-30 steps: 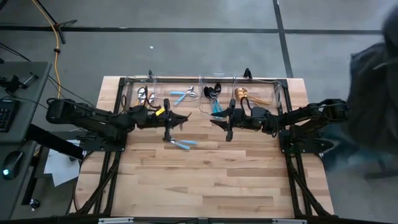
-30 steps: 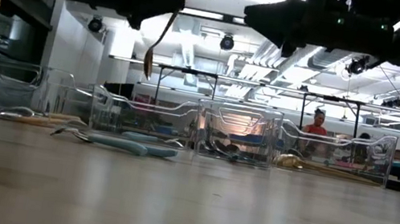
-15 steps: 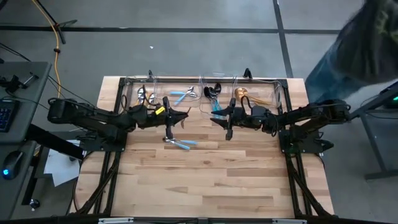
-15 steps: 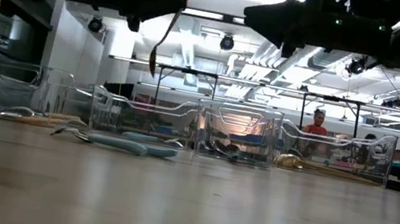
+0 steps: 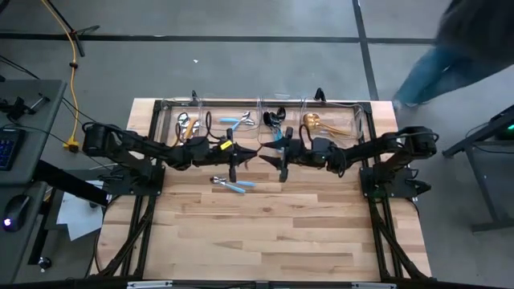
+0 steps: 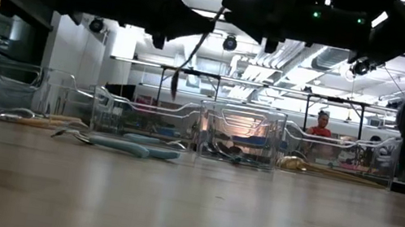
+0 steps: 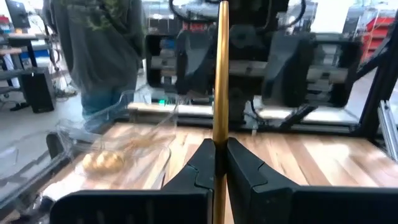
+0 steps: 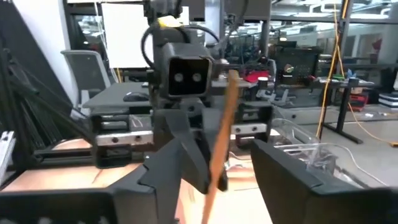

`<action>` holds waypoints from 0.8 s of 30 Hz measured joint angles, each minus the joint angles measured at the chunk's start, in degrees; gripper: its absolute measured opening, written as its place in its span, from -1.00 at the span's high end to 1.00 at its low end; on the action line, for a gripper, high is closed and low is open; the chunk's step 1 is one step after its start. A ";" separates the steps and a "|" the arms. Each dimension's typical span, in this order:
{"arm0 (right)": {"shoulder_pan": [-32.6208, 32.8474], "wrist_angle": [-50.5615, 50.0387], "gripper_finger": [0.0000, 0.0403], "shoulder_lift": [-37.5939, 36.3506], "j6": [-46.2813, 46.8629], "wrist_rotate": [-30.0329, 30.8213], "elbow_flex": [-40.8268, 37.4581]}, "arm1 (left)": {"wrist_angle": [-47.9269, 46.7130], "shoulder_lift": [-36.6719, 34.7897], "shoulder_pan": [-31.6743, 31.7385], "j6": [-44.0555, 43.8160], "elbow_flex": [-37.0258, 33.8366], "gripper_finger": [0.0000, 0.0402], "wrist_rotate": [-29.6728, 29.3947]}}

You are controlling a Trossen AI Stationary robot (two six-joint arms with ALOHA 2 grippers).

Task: Sort silverware by color (type)
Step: Put the blue spoon into the right transparent bin

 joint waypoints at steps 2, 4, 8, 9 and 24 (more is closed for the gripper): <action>-0.11 -0.16 0.07 0.22 0.65 0.13 0.50 | 0.96 0.10 -0.22 0.05 0.15 0.99 0.03; -0.09 -0.20 0.03 0.21 1.14 -0.09 0.68 | 1.12 0.11 -0.28 0.24 0.14 0.99 0.02; 0.02 -0.06 0.01 0.21 1.60 -0.15 0.70 | 1.41 0.12 -0.26 0.05 0.14 0.99 0.00; 0.02 -0.03 0.02 0.21 1.61 -0.16 0.69 | 1.45 0.12 -0.26 0.01 0.14 0.99 0.00; 0.02 0.41 0.09 0.21 4.27 -0.19 0.68 | 1.02 0.12 -1.13 -0.50 1.25 0.99 0.15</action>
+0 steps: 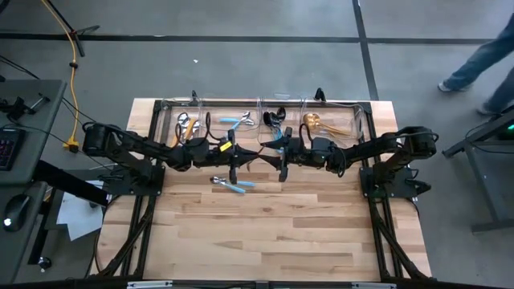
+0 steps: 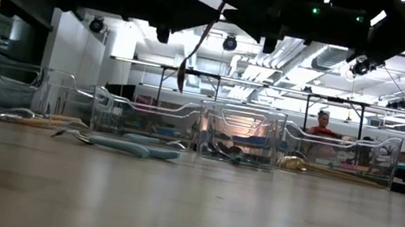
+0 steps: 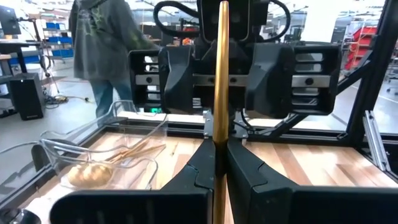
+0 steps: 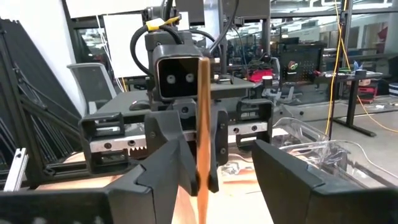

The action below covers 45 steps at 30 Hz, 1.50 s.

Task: Sort silverware by color (type)
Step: Put the blue spoon into the right transparent bin

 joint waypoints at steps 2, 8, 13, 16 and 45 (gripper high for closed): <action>0.00 0.02 0.09 0.00 0.22 0.00 0.00 | -0.10 0.00 0.00 0.00 0.00 0.99 0.00; 0.00 0.02 0.09 -0.02 0.24 1.70 0.00 | 0.18 0.79 0.01 -0.33 0.02 0.99 1.34; 0.02 -0.10 0.17 -0.02 0.40 1.85 0.00 | 0.09 3.95 0.02 -0.50 2.05 0.99 1.38; 0.02 -0.84 0.32 -0.05 0.39 1.84 0.00 | 0.45 4.31 0.02 -0.03 2.76 0.99 1.24; 0.15 -11.06 0.96 -5.41 -2.56 2.76 -0.07 | -4.57 2.59 0.15 2.09 2.40 0.50 -0.46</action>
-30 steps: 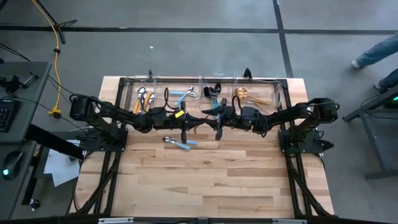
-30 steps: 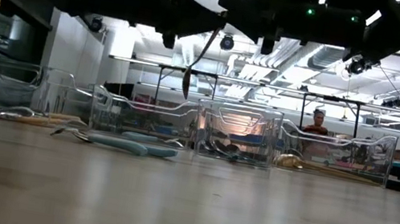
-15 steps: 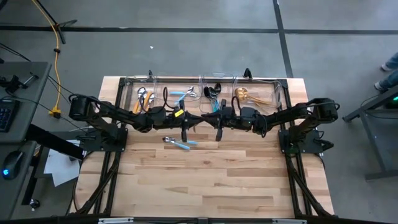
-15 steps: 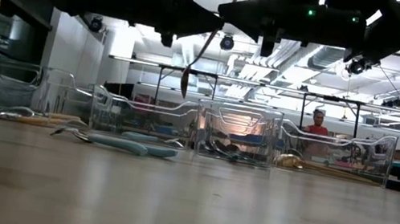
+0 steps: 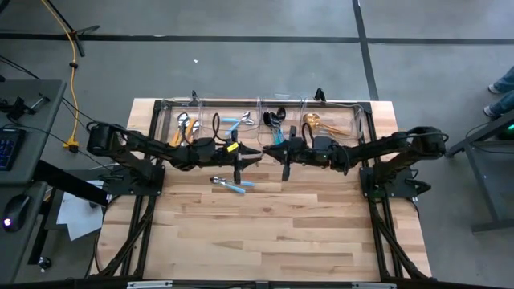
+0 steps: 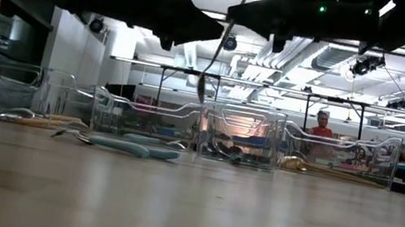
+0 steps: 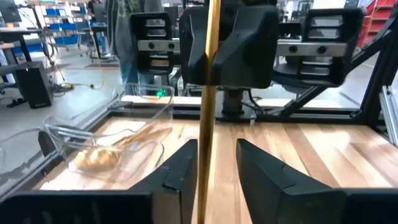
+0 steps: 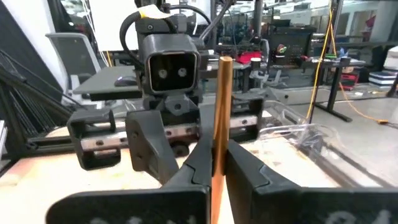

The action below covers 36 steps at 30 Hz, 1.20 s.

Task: Sort silverware by color (type)
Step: Put the blue spoon into the right transparent bin

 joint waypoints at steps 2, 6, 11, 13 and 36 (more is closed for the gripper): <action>0.50 -3.07 0.96 -2.27 -0.96 1.35 0.00 | -2.56 -2.18 -0.02 0.32 0.05 0.45 0.01; 2.79 -7.76 0.96 -7.44 -4.64 7.87 -1.69 | -12.20 -10.44 -0.34 2.31 0.02 0.39 0.00; 5.92 -8.08 0.96 -15.40 -7.81 16.02 -6.28 | -19.09 -20.55 -1.31 2.55 -2.39 0.39 0.13; 6.87 -8.06 0.96 -18.80 -8.24 17.45 -8.12 | -18.57 -24.22 -1.45 2.58 -4.93 0.40 0.13; 8.46 -6.90 0.96 -25.63 -6.20 14.99 -12.94 | -13.63 -33.92 -1.42 2.52 -14.07 0.40 -3.80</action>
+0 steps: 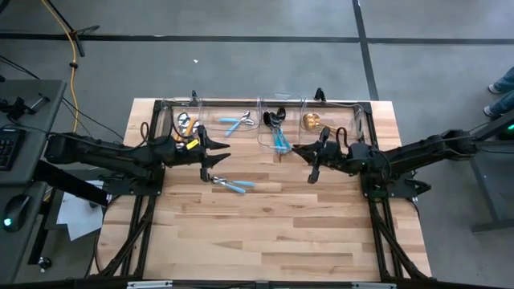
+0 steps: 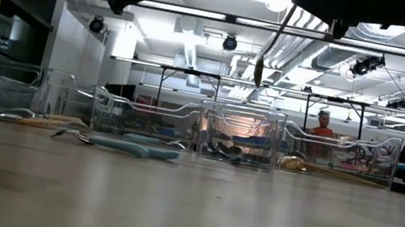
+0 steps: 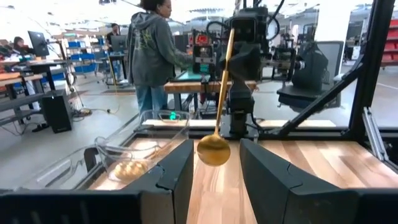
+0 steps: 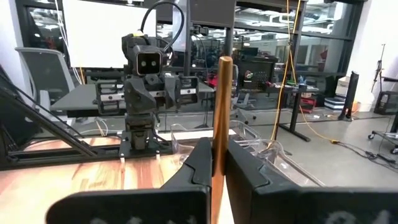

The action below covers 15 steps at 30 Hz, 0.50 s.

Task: Sort silverware by color (type)
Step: Put the blue spoon into the right transparent bin

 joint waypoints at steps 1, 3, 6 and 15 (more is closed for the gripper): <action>0.00 0.13 0.96 0.00 0.62 -0.01 0.00 | -0.22 0.15 0.01 0.00 0.00 0.40 0.00; 0.00 0.78 0.96 0.02 1.87 0.34 0.15 | 0.27 0.16 0.02 0.08 0.00 0.39 -0.16; -0.07 -2.89 0.96 0.88 1.36 6.32 3.19 | 0.89 0.14 0.02 0.33 0.07 0.39 -0.26; -13.46 -49.11 0.96 3.75 -0.10 16.88 30.24 | 0.64 0.14 0.02 0.02 0.07 0.39 -0.28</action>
